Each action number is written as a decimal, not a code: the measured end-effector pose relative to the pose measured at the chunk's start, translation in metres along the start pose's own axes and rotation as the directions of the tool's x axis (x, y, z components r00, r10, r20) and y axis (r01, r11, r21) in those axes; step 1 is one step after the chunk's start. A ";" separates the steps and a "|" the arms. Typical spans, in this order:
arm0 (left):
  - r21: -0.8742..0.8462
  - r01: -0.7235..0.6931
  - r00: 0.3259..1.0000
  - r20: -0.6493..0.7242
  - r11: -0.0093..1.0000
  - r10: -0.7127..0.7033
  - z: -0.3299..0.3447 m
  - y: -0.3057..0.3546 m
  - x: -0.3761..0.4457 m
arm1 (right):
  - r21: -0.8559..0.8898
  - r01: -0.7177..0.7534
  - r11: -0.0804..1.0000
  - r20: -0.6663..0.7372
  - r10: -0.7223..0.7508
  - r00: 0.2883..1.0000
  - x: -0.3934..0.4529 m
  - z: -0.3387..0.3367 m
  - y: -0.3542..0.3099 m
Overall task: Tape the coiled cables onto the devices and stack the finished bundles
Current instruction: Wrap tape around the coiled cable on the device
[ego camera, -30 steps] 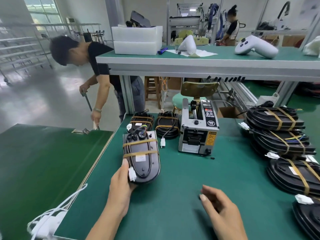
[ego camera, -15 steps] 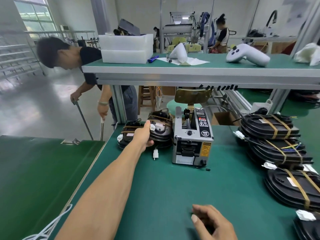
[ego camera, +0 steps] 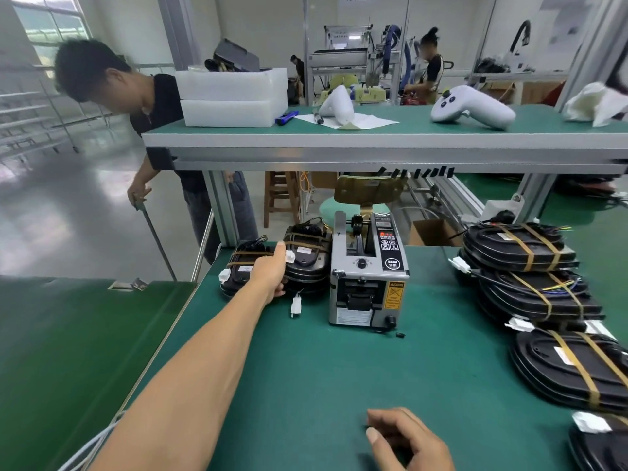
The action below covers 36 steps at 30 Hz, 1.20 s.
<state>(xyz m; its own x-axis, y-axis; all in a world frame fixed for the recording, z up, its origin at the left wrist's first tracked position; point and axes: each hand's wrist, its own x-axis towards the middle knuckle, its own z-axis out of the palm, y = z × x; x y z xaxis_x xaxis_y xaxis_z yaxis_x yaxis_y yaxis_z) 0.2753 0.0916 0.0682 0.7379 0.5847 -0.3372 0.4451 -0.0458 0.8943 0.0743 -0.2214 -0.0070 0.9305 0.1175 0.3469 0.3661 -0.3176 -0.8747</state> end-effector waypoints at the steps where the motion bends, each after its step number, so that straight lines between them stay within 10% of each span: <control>1: -0.005 0.006 1.000 -0.001 1.000 -0.006 -0.001 -0.002 -0.001 | 0.001 0.001 1.000 -0.001 -0.001 1.000 0.000 0.000 0.000; 12: -0.171 0.026 0.998 0.057 0.985 -0.016 0.002 -0.014 -0.005 | -0.020 -0.002 1.000 0.021 0.002 1.000 0.000 -0.004 0.001; 23: -0.168 -0.289 0.953 -0.142 0.942 0.267 -0.002 -0.099 -0.093 | 0.035 -0.095 0.995 0.123 0.090 0.988 -0.001 -0.014 -0.010; 36: 0.048 -0.518 0.855 0.035 0.854 0.517 0.001 -0.147 -0.189 | 0.037 -0.148 0.988 0.140 0.142 0.980 -0.001 -0.018 -0.019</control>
<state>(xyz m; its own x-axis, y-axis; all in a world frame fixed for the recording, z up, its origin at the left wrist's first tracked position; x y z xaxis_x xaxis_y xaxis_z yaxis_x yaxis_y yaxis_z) 0.0706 -0.0131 0.0007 0.8788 0.4483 0.1634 0.0222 -0.3804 0.9246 0.0660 -0.2329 0.0152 0.9648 0.2020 0.1686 0.2242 -0.2960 -0.9285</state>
